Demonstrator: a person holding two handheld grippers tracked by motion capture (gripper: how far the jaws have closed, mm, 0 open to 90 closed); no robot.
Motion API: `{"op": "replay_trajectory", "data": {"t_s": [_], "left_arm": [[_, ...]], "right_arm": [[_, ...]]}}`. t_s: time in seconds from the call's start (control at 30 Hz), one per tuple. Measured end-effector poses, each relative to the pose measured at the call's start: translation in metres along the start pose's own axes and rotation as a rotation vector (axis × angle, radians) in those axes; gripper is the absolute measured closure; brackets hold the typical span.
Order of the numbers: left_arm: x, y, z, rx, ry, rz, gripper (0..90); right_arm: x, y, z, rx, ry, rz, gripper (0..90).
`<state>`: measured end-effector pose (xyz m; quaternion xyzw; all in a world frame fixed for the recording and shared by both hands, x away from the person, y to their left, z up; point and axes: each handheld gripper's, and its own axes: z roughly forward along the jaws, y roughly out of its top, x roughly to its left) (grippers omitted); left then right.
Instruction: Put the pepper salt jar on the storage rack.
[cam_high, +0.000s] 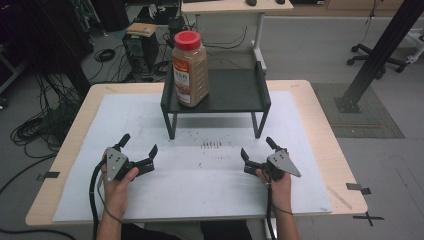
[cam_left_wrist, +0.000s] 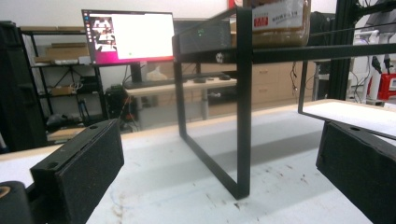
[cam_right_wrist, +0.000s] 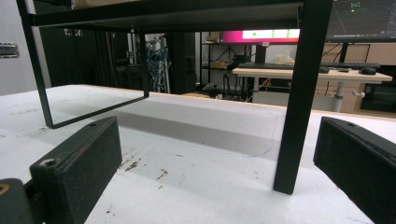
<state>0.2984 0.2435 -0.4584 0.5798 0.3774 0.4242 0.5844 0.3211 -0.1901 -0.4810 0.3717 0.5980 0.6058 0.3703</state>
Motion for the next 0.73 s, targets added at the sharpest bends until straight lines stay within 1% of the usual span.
{"op": "replay_trajectory", "data": {"t_s": [0.07,0.13,0.17,0.23,0.27,0.33,0.37,0.4,0.43,0.5,0.73], "left_arm": [[-0.001,-0.005,0.0,-0.011,-0.002,-0.005,1.4],[-0.001,-0.007,-0.001,-0.011,-0.003,-0.007,1.7],[-0.001,-0.012,-0.002,-0.007,-0.003,-0.016,1.7],[-0.001,-0.012,-0.002,-0.007,-0.003,-0.016,1.7],[-0.002,-0.014,-0.002,0.007,-0.013,0.002,1.7],[-0.002,-0.014,-0.002,0.007,-0.013,0.002,1.8],[-0.002,-0.016,-0.003,-0.006,-0.013,-0.003,2.0],[-0.002,-0.016,-0.003,-0.006,-0.013,-0.003,2.2],[-0.001,-0.017,-0.004,-0.016,-0.011,-0.018,2.2],[-0.001,-0.018,-0.005,-0.019,-0.005,-0.021,2.2],[-0.003,-0.02,-0.006,-0.013,-0.009,-0.015,2.3]], "right_arm": [[0.0,0.0,0.0,0.0,0.0,0.0,0.8],[0.0,0.0,0.0,0.001,0.0,-0.001,0.9],[0.0,0.0,0.0,0.001,0.0,-0.001,0.9],[0.0,0.0,0.0,0.001,0.0,-0.001,0.9],[0.0,0.0,0.0,0.001,0.0,-0.001,0.9],[0.0,0.0,0.0,0.001,0.0,-0.002,0.9],[0.0,0.0,0.0,0.001,0.0,-0.002,0.8],[0.0,0.0,0.0,0.001,0.0,-0.002,0.8],[0.0,0.0,0.0,0.001,0.0,-0.002,0.8],[0.0,0.0,0.0,0.001,-0.001,-0.002,0.9],[0.0,0.0,0.0,0.002,-0.001,-0.003,0.9]]}}
